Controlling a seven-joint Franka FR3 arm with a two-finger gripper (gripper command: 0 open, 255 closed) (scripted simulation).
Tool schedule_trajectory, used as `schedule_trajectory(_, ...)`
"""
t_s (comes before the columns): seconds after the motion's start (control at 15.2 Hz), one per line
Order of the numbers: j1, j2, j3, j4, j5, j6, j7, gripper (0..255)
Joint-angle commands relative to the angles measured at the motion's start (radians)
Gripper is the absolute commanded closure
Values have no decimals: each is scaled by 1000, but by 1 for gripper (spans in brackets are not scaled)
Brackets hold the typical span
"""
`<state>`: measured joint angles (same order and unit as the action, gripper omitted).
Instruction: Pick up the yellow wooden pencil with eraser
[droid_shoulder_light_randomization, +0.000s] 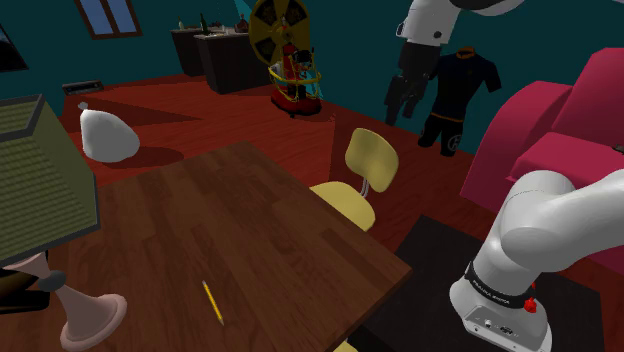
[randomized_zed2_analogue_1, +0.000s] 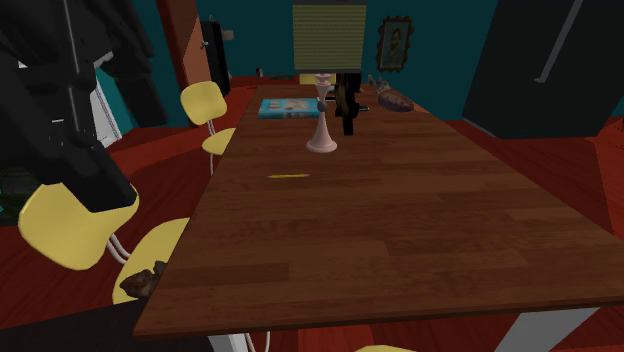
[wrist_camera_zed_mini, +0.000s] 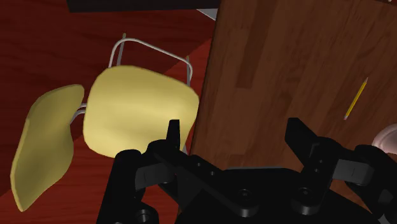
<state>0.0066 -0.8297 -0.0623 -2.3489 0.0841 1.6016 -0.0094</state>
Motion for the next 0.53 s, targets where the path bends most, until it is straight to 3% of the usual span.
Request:
schedule_trajectory(0.0, 0, 0, 0, 0, 0, 0, 0, 0)
schedule_trajectory(0.46, 15, -24, 238, -91, 59, 145, 254, 0)
